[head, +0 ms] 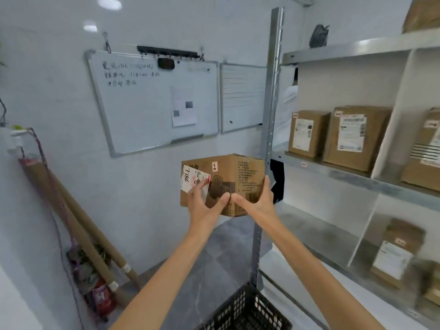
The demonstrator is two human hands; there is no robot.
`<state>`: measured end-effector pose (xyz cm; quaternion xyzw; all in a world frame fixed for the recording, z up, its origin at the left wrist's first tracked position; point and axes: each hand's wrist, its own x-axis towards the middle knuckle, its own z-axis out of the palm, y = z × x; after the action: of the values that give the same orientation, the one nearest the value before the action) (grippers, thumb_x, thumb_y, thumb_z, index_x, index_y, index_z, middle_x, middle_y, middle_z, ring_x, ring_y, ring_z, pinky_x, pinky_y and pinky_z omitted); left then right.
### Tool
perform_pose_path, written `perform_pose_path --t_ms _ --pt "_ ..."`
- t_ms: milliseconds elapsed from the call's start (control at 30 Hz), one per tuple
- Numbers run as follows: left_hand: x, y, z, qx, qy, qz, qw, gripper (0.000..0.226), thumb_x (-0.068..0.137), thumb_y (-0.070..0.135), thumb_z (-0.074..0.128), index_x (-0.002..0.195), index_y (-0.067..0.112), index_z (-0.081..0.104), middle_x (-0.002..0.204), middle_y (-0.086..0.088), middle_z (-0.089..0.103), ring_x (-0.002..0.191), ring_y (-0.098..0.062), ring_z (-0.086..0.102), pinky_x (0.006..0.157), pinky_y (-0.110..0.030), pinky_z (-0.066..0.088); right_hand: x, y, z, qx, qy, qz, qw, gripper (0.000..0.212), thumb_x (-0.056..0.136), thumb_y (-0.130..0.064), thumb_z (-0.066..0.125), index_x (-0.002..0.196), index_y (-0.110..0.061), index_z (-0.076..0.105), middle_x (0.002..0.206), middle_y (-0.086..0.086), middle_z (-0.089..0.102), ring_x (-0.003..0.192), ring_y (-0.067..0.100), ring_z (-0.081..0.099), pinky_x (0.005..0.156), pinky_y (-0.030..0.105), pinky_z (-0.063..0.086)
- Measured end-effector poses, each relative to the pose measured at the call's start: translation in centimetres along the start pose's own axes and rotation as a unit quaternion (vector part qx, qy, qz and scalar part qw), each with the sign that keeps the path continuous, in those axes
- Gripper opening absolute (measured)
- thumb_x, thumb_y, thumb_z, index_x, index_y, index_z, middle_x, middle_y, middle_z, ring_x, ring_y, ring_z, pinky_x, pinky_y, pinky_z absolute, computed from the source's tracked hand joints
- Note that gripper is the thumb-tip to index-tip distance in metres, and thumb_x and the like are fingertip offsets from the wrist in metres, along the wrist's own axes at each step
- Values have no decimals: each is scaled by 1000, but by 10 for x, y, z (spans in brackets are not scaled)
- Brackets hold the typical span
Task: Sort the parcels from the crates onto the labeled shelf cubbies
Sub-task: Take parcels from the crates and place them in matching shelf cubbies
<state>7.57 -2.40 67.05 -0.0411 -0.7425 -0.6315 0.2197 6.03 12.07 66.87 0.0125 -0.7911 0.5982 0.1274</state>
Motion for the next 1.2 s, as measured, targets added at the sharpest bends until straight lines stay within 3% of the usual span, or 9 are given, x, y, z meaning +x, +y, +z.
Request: perform_pose_path --t_ms 133,267,367,433,567,700,800,1000,1200 --pt "-19 6 28 -23 -47 54 997 48 81 15 70 122 33 52 133 11 43 127 -8 39 108 -42 39 -17 5 -38 39 62 -2 997 122 49 -65 75 145 -38 6 148 -4 26 135 19 32 108 51 36" --pt "-38 20 59 -169 29 18 985 63 76 1 72 121 35 45 132 7 46 123 -3 44 99 -33 48 -38 5 -73 77 119 -38 989 93 66 -50 74 139 -40 18 139 -6 40 128 15 42 102 44 44" --pt "-43 34 78 -264 46 -40 963 78 74 9 77 133 33 31 140 4 38 126 -8 42 82 -14 48 -57 -3 -104 88 149 -61 983 96 65 -52 70 142 -39 16 137 -9 43 125 11 45 102 40 44" --pt "-38 40 85 -262 38 -75 961 86 74 22 78 138 37 23 144 2 32 128 -12 40 95 -27 45 -69 -7 -130 92 159 -69 981 93 66 -52 67 143 -37 17 134 -11 46 121 11 48 100 38 45" --pt "-19 44 92 -296 -87 -155 938 85 75 34 75 142 40 22 151 -2 27 134 -22 34 101 -50 43 -98 -1 -187 131 141 -44 980 98 55 -69 69 138 -41 25 132 -6 52 120 19 54 100 46 47" --pt "-38 62 117 -362 -237 -120 893 68 60 39 82 118 20 50 113 -6 63 112 -24 60 82 -45 57 -130 10 -235 151 121 -33 981 114 45 -76 74 142 -39 25 129 -9 56 120 22 55 98 48 48" --pt "-63 74 144 -379 -269 -114 878 84 40 49 91 108 20 52 108 -7 67 106 -24 65 86 -47 55 -154 14 -270 134 105 -45 984 103 53 -72 73 140 -46 24 135 -10 50 125 23 50 101 55 43" --pt "-116 97 189 -375 -325 -99 863 88 37 49 92 107 16 49 104 -4 69 104 -20 66 91 -37 54 -201 17 -341 137 95 -59 984 105 53 -70 74 141 -49 21 137 -15 47 128 21 48 100 59 42" --pt "-159 131 234 -405 -319 -89 852 62 72 29 67 128 18 45 108 -4 63 109 -16 61 95 -30 51 -232 35 -382 137 80 -16 987 100 56 -68 75 137 -55 17 143 -8 39 131 24 45 101 56 42"
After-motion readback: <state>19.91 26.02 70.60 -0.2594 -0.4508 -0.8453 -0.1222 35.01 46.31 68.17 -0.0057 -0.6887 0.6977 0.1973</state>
